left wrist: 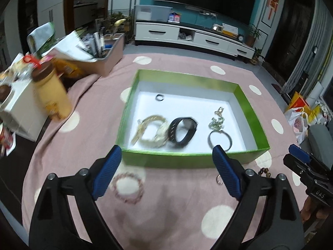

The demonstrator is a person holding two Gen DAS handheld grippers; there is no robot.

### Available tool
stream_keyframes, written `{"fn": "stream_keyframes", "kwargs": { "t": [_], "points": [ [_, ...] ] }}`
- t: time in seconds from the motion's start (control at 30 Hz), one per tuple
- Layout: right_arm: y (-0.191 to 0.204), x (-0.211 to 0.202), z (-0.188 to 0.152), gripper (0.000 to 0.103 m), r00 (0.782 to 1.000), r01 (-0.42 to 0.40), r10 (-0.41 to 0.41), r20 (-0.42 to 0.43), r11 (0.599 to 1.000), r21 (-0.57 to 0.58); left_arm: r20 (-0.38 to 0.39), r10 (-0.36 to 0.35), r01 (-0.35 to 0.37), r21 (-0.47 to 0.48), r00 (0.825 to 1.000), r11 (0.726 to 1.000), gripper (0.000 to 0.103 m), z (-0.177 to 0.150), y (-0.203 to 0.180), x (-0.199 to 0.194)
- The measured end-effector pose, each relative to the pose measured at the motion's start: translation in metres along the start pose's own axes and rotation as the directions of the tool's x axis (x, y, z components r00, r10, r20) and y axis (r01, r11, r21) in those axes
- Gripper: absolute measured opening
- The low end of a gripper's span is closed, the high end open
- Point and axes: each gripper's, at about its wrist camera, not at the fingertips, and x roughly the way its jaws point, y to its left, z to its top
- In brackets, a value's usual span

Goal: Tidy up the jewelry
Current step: 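Grasp the pink bead bracelet with the left tool while the right tool grasps the silver ring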

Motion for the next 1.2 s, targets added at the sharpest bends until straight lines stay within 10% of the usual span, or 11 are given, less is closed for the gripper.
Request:
{"fn": "stream_keyframes", "kwargs": {
  "t": [0.6, 1.2],
  "points": [
    [0.023, 0.013, -0.051, 0.07, 0.991, -0.077, 0.071, -0.116, 0.996, -0.049, -0.081, 0.068, -0.08, -0.156, 0.994, 0.984, 0.09, -0.083, 0.076, -0.017],
    [0.056, 0.077, -0.053, 0.057, 0.982, -0.067, 0.03, -0.189, 0.979, -0.191, -0.126, 0.11, -0.127, -0.133, 0.986, 0.983, 0.069, -0.071, 0.077, 0.036]
  ]
}}
